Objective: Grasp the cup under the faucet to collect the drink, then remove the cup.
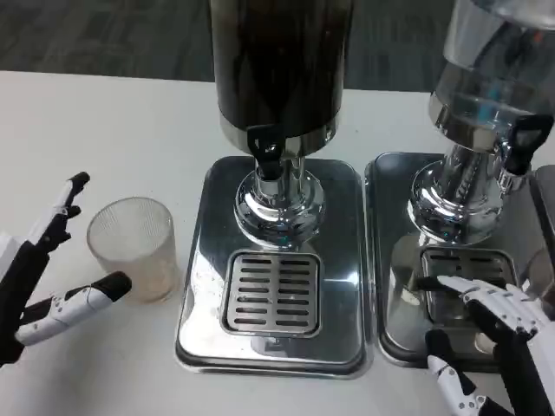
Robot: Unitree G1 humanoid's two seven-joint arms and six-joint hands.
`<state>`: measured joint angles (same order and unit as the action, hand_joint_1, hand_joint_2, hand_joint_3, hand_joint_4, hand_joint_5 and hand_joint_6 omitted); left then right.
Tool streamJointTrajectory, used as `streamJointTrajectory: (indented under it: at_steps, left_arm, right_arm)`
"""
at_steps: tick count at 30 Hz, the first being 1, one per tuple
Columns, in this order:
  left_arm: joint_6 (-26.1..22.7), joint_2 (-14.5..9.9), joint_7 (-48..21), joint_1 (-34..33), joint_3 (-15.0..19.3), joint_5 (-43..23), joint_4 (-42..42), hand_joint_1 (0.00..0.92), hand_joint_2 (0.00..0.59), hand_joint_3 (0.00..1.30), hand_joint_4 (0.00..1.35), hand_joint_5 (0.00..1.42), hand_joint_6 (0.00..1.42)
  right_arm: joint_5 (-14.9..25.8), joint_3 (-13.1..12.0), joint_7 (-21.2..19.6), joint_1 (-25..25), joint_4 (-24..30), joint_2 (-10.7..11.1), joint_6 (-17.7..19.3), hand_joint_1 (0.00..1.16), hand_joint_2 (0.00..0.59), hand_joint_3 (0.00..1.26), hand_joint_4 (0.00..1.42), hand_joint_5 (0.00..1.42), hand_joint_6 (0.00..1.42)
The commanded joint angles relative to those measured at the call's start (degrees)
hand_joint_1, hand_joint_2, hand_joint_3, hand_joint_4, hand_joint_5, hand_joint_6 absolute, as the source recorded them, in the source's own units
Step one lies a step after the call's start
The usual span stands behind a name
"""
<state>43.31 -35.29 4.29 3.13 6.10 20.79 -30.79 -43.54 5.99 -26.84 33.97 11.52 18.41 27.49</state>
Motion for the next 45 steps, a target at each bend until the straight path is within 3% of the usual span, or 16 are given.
streamJointTrajectory:
  at_steps: [1, 15, 25, 45]
  left_arm:
    - [-1.6, -1.0, -1.1, -2.1, -0.7, -0.4, -1.9, 0.0, 0.0, 0.0, 0.0, 0.11, 0.25]
    - [0.2, -0.5, -4.4, -8.3, -4.0, -1.3, -8.9, 0.0, 0.0, 0.0, 0.0, 0.11, 0.21]
    - [3.6, -1.1, -3.6, -10.4, -4.7, -1.0, -13.7, 0.0, 0.002, 0.0, 0.0, 0.11, 0.2]
    - [6.3, -4.9, 6.7, -16.0, -9.9, 6.7, -24.8, 0.001, 0.0, 0.0, 0.0, 0.15, 0.26]
  right_arm:
    - [0.3, -0.2, 0.0, 1.1, 0.8, 0.0, 0.8, 0.34, 0.455, 0.35, 0.31, 0.28, 0.18]
    - [1.1, -1.2, 0.2, 2.0, 1.3, -0.1, 1.0, 0.34, 0.455, 0.35, 0.31, 0.3, 0.2]
    - [0.2, -0.7, 0.9, 2.8, 3.4, -1.5, -0.2, 0.34, 0.455, 0.35, 0.31, 0.3, 0.21]
    - [-1.9, 0.1, -1.4, 3.9, 2.2, -4.7, 0.2, 0.34, 0.448, 0.35, 0.32, 0.31, 0.22]
